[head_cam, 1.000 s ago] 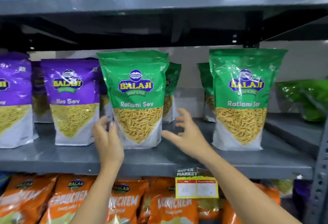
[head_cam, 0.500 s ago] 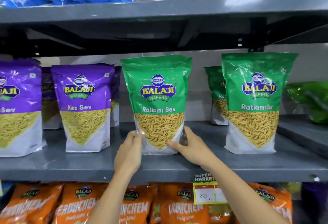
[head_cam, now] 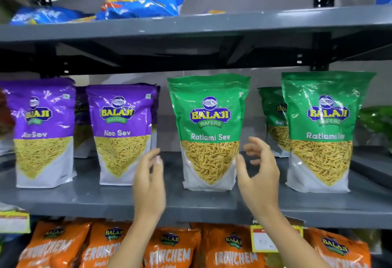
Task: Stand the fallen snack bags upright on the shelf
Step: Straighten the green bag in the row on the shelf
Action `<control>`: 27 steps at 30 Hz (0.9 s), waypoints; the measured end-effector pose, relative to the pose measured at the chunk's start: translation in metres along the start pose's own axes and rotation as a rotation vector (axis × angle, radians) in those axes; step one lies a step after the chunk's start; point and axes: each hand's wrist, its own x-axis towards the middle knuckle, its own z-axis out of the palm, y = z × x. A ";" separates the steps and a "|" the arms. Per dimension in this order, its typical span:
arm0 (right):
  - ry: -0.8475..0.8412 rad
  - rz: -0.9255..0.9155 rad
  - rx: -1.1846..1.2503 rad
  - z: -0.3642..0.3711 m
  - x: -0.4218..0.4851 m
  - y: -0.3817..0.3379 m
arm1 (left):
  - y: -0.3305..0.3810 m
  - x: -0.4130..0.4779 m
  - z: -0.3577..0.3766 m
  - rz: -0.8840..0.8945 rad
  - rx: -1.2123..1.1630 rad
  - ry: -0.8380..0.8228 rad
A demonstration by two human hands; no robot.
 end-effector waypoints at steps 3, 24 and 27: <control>-0.020 -0.287 0.084 0.033 -0.004 -0.042 | -0.016 0.032 -0.049 0.145 0.049 0.249; -0.756 0.401 -0.005 0.212 -0.034 -0.033 | -0.071 0.079 -0.097 -0.360 0.500 -0.037; -0.739 0.402 0.004 0.208 -0.034 -0.034 | -0.073 0.078 -0.096 -0.326 0.548 -0.025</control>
